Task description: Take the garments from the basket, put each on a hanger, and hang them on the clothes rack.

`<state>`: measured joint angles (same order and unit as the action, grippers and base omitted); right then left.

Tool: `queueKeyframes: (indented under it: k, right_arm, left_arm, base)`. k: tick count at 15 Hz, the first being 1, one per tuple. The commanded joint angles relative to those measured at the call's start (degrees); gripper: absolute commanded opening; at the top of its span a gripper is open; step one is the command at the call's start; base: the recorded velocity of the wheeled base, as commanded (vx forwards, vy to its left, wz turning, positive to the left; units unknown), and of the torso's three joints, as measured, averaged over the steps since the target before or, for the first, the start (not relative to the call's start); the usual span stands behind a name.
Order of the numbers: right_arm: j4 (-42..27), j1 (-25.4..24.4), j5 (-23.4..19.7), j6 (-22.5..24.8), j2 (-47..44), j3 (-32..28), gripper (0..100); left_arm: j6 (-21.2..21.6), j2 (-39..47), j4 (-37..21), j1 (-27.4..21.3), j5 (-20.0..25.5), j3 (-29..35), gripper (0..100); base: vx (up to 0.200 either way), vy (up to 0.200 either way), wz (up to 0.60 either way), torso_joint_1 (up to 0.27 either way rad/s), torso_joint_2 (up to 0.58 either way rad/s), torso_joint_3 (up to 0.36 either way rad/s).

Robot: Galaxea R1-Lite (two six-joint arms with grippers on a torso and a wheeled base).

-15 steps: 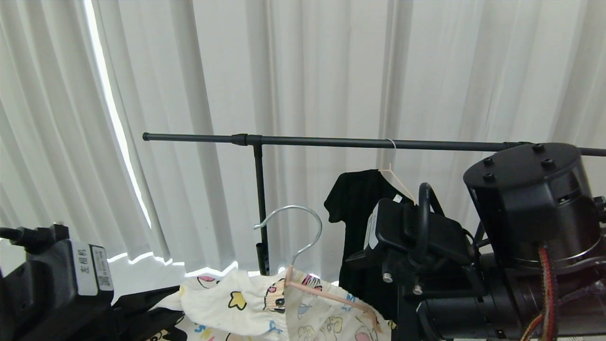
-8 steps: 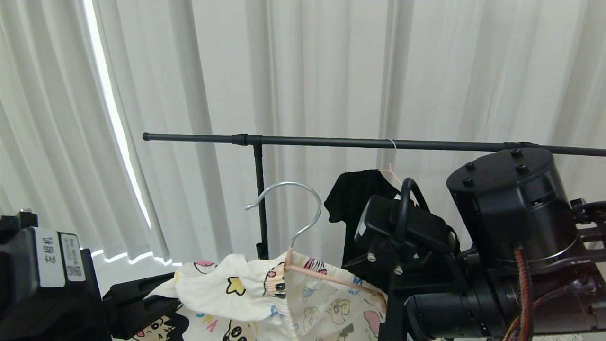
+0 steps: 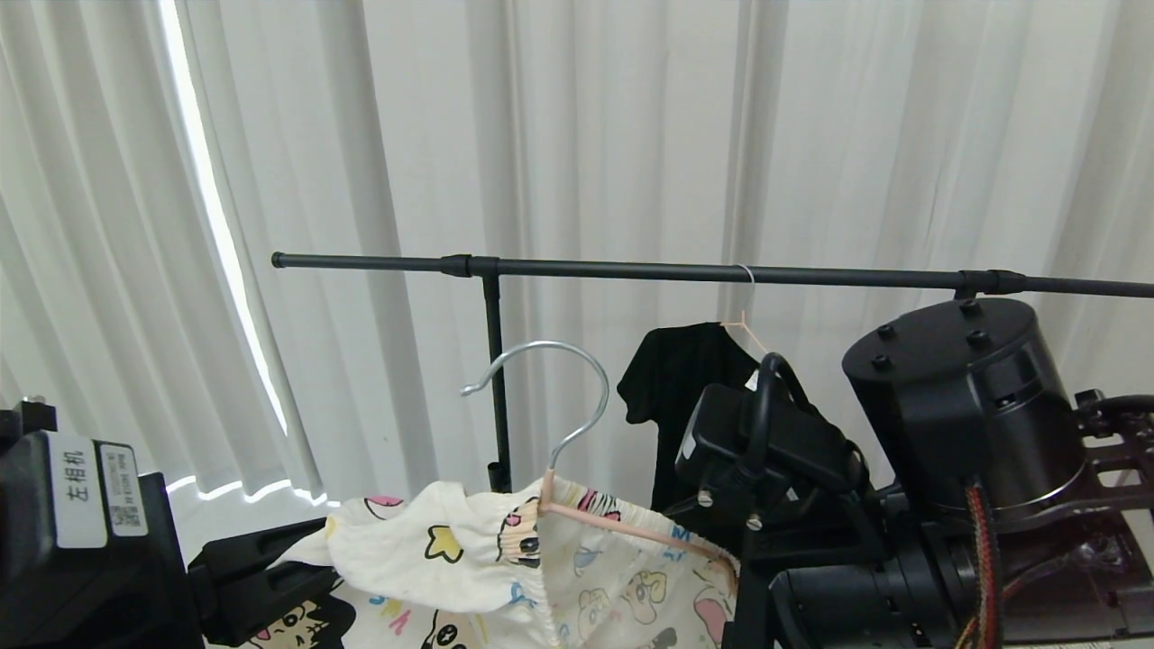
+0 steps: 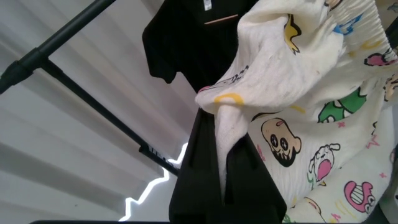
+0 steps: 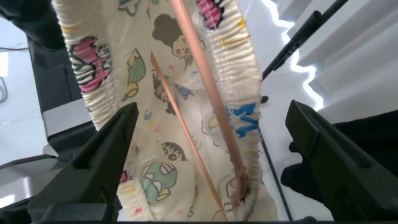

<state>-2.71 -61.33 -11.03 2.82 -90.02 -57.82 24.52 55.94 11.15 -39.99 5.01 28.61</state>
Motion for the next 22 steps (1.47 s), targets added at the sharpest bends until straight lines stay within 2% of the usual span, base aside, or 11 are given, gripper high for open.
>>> queueKeyframes:
  k: [1, 6, 7, 11, 15, 17, 18, 22]
  right_arm:
    - [-0.02, 0.07, 0.05, 0.08, 0.02, 0.08, 100]
    - [-0.11, 0.07, 0.13, 0.44, 0.02, 0.16, 100]
    - [-0.02, 0.07, 0.13, 0.44, 0.02, 0.08, 0]
    - [-0.02, 0.16, 0.40, 0.44, 0.02, 0.08, 0]
    - [1.12, 0.16, 2.95, 1.05, -0.16, 0.16, 0]
    - [2.44, 0.51, 3.03, 3.25, -0.16, 0.43, 0]
    - [2.62, 0.51, 3.03, 3.78, -0.16, 0.43, 0]
    - [2.79, 2.18, 3.12, 6.41, 1.69, 0.52, 0]
  left_arm:
    - [0.01, 0.04, 0.01, -0.01, 0.00, 0.04, 0]
    - [0.01, 0.04, 0.01, -0.01, 0.00, 0.22, 0]
    - [0.01, 0.04, 0.01, -0.01, 0.00, 0.22, 0]
    - [0.01, 0.04, 0.10, -0.01, 0.00, 0.30, 0]
    - [-0.08, 0.04, 0.01, -0.01, 0.00, 0.22, 0]
    - [-0.08, 0.04, 0.01, -0.09, 0.61, 0.22, 0]
    - [-0.08, 0.13, 0.01, -0.09, 1.85, 0.13, 100]
    - [-0.08, -0.04, 0.01, 0.17, 2.02, -0.22, 100]
  base:
    - [0.000, 0.000, 0.00, 0.000, 0.00, 0.000]
    - [0.000, 0.000, 0.00, 0.000, 0.00, 0.000]
    - [0.000, 0.000, 0.00, 0.000, 0.00, 0.000]
    - [0.000, 0.000, 0.00, 0.000, 0.00, 0.000]
    - [0.000, 0.000, 0.00, 0.000, 0.00, 0.000]
    - [0.000, 0.000, 0.00, 0.000, 0.00, 0.000]
    - [0.000, 0.000, 0.00, 0.000, 0.00, 0.000]
    - [0.000, 0.000, 0.00, 0.000, 0.00, 0.000]
